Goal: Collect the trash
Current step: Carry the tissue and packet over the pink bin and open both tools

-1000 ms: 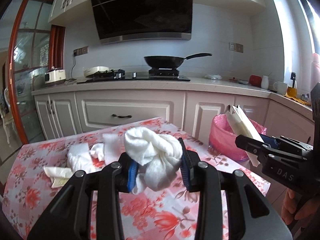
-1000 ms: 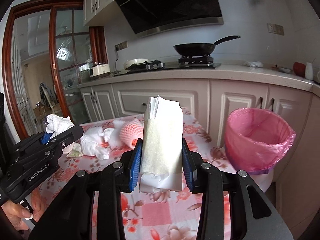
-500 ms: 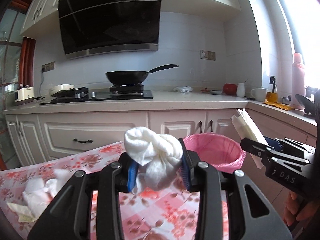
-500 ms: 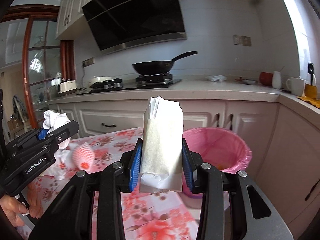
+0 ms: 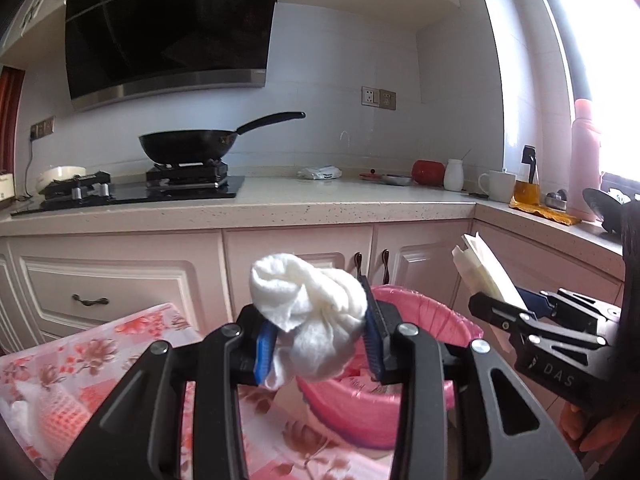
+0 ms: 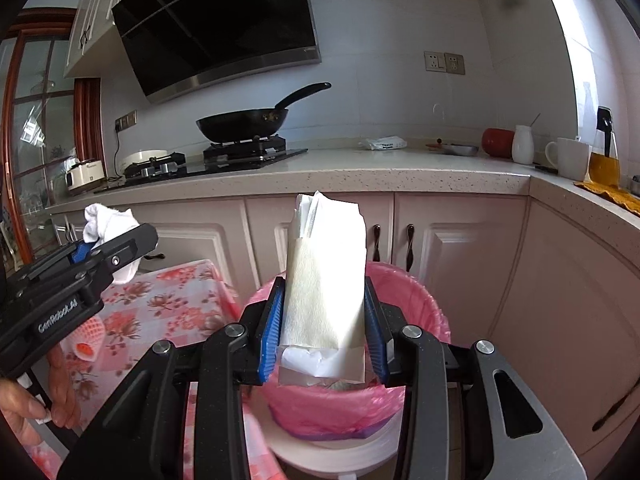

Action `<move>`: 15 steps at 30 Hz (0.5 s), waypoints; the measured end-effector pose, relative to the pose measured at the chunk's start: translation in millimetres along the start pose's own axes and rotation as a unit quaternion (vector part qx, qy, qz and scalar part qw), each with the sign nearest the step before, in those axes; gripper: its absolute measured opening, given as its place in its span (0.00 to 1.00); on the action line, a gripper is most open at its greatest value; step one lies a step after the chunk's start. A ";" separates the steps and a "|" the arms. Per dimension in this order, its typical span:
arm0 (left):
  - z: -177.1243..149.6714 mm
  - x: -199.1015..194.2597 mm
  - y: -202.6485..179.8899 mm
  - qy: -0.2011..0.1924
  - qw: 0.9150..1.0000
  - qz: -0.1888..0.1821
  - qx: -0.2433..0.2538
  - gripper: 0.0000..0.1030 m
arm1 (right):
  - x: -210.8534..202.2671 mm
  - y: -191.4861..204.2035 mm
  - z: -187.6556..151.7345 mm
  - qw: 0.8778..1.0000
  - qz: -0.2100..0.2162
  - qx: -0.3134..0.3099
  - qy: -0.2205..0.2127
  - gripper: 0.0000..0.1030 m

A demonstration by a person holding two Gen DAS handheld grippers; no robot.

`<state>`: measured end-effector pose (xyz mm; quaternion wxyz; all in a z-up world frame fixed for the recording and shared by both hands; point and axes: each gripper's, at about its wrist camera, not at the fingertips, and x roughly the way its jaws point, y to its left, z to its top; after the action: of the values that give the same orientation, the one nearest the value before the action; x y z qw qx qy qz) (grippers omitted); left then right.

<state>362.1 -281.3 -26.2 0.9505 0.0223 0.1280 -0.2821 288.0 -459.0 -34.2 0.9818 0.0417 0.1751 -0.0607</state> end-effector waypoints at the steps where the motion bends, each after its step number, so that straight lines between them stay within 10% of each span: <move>1: 0.6 10.0 -0.9 0.002 1.000 -0.002 -0.002 0.36 | 7.1 -4.1 0.5 1.000 -0.004 -0.003 0.003 0.36; 15: -14.3 112.6 -19.7 0.038 0.999 -0.034 -0.003 0.39 | 62.7 -39.2 -0.2 1.000 -0.019 -0.010 0.017 0.36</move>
<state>439.1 -356.0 -68.3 0.9350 0.0257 0.1655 -0.3126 341.1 -504.4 -58.6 0.9777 0.0299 0.1933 -0.0765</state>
